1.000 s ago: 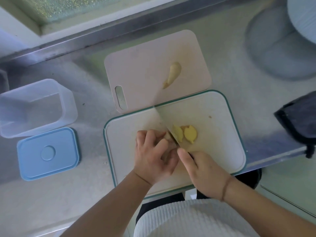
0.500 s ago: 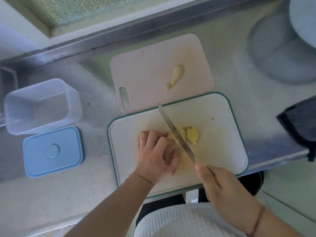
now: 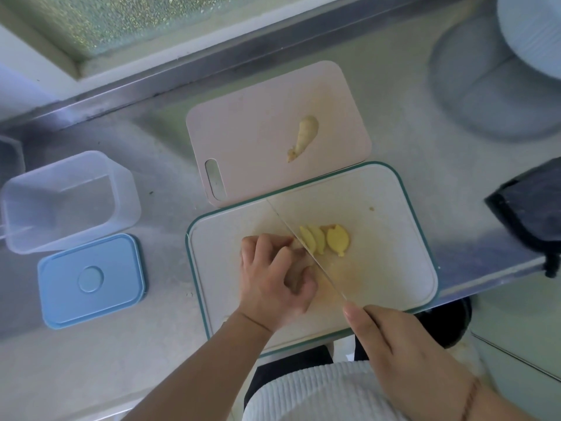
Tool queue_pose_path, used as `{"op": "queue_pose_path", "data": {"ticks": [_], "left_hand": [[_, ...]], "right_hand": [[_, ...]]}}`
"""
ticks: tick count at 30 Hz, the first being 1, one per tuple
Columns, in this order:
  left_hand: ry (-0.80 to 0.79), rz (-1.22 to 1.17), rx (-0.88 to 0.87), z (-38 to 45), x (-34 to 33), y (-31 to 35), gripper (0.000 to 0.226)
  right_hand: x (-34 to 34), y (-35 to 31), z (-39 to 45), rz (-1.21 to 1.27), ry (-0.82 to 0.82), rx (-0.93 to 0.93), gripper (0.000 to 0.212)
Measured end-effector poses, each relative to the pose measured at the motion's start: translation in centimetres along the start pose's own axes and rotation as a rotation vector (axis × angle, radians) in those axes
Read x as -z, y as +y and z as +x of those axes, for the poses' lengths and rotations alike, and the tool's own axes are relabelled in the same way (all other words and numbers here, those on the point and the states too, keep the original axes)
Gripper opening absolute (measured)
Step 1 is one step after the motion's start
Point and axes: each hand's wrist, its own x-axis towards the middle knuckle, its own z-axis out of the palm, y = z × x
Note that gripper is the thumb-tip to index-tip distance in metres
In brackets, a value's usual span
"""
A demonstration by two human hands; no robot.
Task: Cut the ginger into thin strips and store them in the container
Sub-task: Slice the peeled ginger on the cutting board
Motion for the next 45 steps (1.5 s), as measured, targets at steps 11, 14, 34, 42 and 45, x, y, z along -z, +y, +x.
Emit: {"op": "queue_pose_path", "data": {"ticks": [11, 14, 34, 42, 45], "left_hand": [[0.016, -0.008, -0.004, -0.1, -0.2, -0.1, 0.018], [0.016, -0.007, -0.011, 0.0, -0.2, -0.1, 0.018], [0.031, -0.02, -0.052, 0.3, -0.1, 0.2, 0.012], [0.006, -0.035, -0.034, 0.6, 0.3, 0.5, 0.024], [-0.001, -0.032, -0.047, 0.5, 0.2, 0.4, 0.023]], "right_hand": [[-0.3, -0.3, 0.3, -0.032, -0.01, -0.021, 0.085], [-0.4, -0.7, 0.6, -0.049, -0.027, -0.037, 0.078], [-1.3, -2.7, 4.7, -0.006, -0.019, 0.056, 0.069], [-1.4, -0.3, 1.7, -0.029, -0.016, 0.0, 0.074], [-1.5, -0.5, 2.2, -0.068, -0.037, 0.004, 0.067]]}}
